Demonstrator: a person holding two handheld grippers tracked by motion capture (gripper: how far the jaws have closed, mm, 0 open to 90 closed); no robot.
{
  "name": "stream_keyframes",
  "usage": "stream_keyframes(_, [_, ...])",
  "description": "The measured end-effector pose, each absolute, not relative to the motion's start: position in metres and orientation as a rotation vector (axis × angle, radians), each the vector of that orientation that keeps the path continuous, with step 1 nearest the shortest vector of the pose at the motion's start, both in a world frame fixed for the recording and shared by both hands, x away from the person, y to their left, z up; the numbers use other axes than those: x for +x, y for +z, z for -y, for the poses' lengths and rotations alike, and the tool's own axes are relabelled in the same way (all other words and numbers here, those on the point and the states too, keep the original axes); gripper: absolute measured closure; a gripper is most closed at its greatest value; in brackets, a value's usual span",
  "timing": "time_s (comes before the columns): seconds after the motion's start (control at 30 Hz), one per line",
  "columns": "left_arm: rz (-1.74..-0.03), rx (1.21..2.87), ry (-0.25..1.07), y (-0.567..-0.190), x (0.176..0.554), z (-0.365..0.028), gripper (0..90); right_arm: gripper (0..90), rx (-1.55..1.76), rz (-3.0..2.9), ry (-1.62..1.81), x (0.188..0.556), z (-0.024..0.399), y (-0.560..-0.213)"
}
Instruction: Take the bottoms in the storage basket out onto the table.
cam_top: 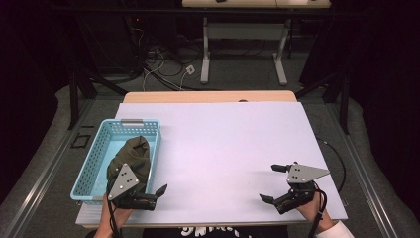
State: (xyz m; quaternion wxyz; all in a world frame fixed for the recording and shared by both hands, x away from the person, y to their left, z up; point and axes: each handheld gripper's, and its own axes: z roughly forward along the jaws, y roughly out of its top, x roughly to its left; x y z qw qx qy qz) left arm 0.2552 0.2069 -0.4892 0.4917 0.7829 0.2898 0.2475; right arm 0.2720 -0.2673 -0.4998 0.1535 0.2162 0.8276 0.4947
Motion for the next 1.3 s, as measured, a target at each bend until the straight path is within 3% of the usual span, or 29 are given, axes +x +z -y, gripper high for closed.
stream_keyframes(1.3, [-0.715, 1.918, 0.600, -0.471, 0.253, -0.211, 0.0, 0.0, 0.609, -2.395, 1.410, 0.274, 0.264, -0.502])
